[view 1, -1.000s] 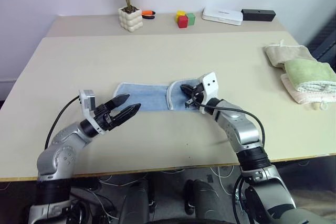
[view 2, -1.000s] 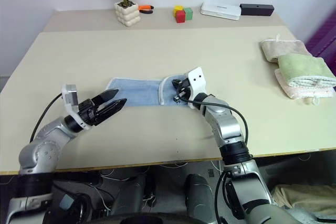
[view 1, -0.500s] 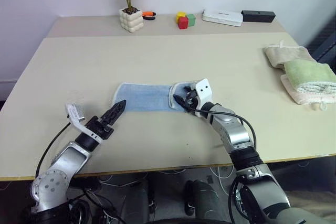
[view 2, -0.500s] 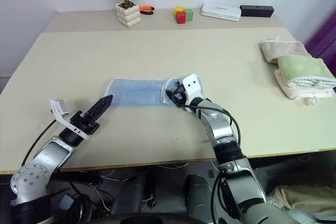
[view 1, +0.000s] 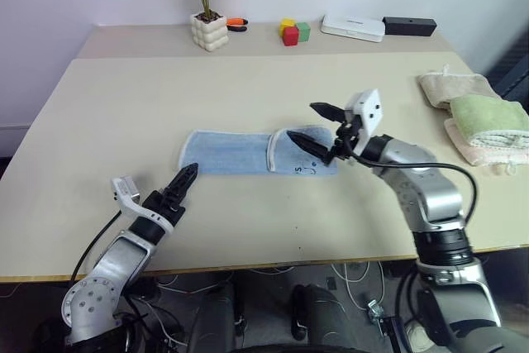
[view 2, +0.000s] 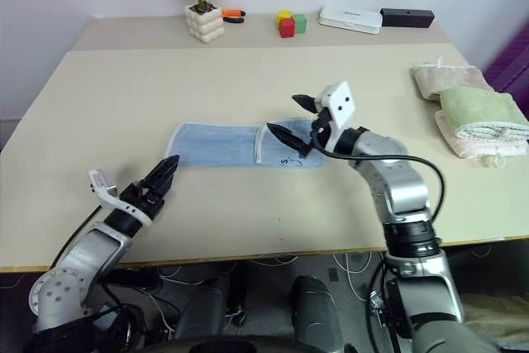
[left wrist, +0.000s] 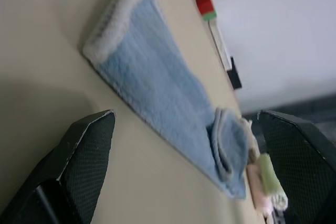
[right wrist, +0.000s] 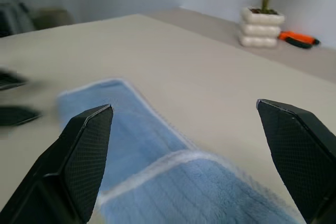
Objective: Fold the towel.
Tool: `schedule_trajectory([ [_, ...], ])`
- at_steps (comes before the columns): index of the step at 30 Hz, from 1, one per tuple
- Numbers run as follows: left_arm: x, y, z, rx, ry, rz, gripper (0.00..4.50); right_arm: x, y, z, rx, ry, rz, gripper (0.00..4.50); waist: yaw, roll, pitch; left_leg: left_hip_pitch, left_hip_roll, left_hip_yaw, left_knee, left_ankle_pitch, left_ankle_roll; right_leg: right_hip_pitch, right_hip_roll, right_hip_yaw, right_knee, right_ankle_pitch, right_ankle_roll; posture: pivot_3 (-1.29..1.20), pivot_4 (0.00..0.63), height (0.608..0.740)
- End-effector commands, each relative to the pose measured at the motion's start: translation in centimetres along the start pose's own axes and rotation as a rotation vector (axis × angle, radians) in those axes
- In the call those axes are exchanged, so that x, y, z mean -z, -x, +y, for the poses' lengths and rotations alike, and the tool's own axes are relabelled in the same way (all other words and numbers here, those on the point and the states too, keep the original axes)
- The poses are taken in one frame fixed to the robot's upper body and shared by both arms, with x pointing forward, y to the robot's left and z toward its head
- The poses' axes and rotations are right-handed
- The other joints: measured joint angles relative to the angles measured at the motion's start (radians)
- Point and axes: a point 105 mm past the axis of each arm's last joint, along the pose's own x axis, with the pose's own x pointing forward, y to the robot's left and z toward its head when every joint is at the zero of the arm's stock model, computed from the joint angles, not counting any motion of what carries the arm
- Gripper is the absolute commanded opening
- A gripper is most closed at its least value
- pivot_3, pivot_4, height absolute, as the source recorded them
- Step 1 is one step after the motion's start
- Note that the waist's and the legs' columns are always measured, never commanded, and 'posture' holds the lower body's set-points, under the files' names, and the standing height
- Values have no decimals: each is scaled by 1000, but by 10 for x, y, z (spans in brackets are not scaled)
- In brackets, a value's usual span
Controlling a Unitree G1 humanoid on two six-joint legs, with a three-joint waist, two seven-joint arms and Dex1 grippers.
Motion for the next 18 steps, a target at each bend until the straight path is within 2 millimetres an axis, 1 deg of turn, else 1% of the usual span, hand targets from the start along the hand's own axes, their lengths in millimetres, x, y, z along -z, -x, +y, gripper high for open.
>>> schedule_trajectory([
  [1, -12, -3, 19, -104, 50, -67, 4500, -13, 13, 1, -41, 33, -14, 4445, -2, 0, 0, 0, 0, 0, 0, 0, 0, 0, 0, 0, 0, 0, 0, 0, 150, 740],
  [3, -13, -9, 25, -141, 98, -73, 4500, -11, 17, -6, -13, 52, 8, 4445, -3, 1, 0, 0, 0, 0, 0, 0, 0, 0, 0, 0, 0, 0, 0, 0, 150, 740],
  [5, -12, -16, 30, -182, 129, -64, 4500, -13, 18, -11, 12, 62, 7, 4445, 0, 1, -1, 1, 0, 0, 0, 0, 0, 1, 0, 0, 0, 0, 0, 0, 150, 740],
  [9, -11, -30, 30, -201, 166, -44, 4500, -14, 15, -9, 24, 77, 4, 4445, 5, 2, -2, 5, 0, 0, 0, 0, 0, 5, 0, 0, -2, 0, 0, 0, 150, 740],
  [10, -11, -34, 30, -202, 178, -49, 4241, -14, 15, -9, 27, 79, 5, 4489, 8, 3, -2, 6, 0, 0, 0, 0, 0, 6, 0, 0, -2, 0, -1, 0, 150, 740],
  [12, -14, -43, 26, -192, 172, -55, 3574, -13, 16, -11, 43, 91, 14, 4500, 16, 3, -2, 7, 0, 0, -1, 0, 0, 7, 0, 0, -4, 0, -1, 0, 150, 740],
  [14, -14, -51, 20, -173, 178, -47, 2527, -11, 17, -14, 58, 92, 22, 4500, 20, 3, -2, 7, 0, 0, -1, 0, 0, 8, 0, 0, -5, 0, -1, 0, 150, 740],
  [18, -14, -56, 15, -160, 195, -48, 378, -11, 19, -17, 80, 94, 20, 4500, 21, 3, -2, 6, -1, 0, -1, -1, 1, 8, 0, -1, -7, 0, -1, 0, 150, 740],
])
